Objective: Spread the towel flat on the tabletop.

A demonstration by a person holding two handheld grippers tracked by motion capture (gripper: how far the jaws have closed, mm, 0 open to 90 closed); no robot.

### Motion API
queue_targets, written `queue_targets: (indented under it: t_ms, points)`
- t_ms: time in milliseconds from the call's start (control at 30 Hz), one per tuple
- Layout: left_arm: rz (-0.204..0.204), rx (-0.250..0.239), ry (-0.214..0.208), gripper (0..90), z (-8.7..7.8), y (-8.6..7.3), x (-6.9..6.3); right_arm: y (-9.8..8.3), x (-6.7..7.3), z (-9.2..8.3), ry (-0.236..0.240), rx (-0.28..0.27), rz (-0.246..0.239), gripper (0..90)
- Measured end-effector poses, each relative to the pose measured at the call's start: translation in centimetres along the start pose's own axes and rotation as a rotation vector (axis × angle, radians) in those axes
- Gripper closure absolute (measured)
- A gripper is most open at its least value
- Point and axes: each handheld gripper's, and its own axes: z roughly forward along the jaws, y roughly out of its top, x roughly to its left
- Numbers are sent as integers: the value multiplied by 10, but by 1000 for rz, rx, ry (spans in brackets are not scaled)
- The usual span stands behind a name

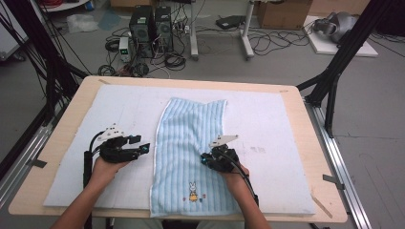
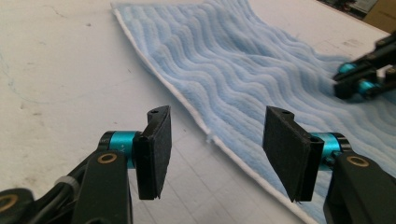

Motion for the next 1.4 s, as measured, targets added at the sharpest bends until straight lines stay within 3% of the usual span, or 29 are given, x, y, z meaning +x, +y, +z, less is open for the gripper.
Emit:
queue_targets:
  t_ms: [200, 467, 533, 633, 733, 867, 933, 1100, 1167, 1300, 1400]
  points:
    - [2, -10, 20, 428, 5, 7, 5, -14, 9, -15, 82, 21, -23, 843]
    - [-2, 2, 13, 428, 14, 8, 6, -32, 26, -36, 150, 59, -59, 836]
    - [-4, 4, 11, 428, 16, 8, 6, -32, 27, -41, 166, 45, -63, 774]
    - [-5, 3, 12, 428, 18, 9, 7, -27, 19, -48, 143, -34, -21, 640]
    - [-6, 5, 13, 428, 20, 10, 8, -17, 2, -49, 58, -107, 36, 545]
    - [-13, 1, 16, 422, 23, 13, 8, -4, -19, -33, -122, -119, 78, 490]
    - [-11, -4, 21, 417, 24, 14, 8, -1, -26, -24, -172, -97, 85, 495]
    - [-7, 1, 26, 410, 30, 19, 8, -1, -35, -4, -191, -26, 112, 541]
    - [-8, 0, 26, 409, 32, 21, 8, -3, -34, -4, -197, -41, 116, 586]
    - [7, 11, 22, 407, 38, 26, 5, -5, -31, -9, -167, -12, 98, 823]
    - [18, 1, 25, 407, 41, 31, 3, -8, -29, -16, -136, 18, 72, 848]
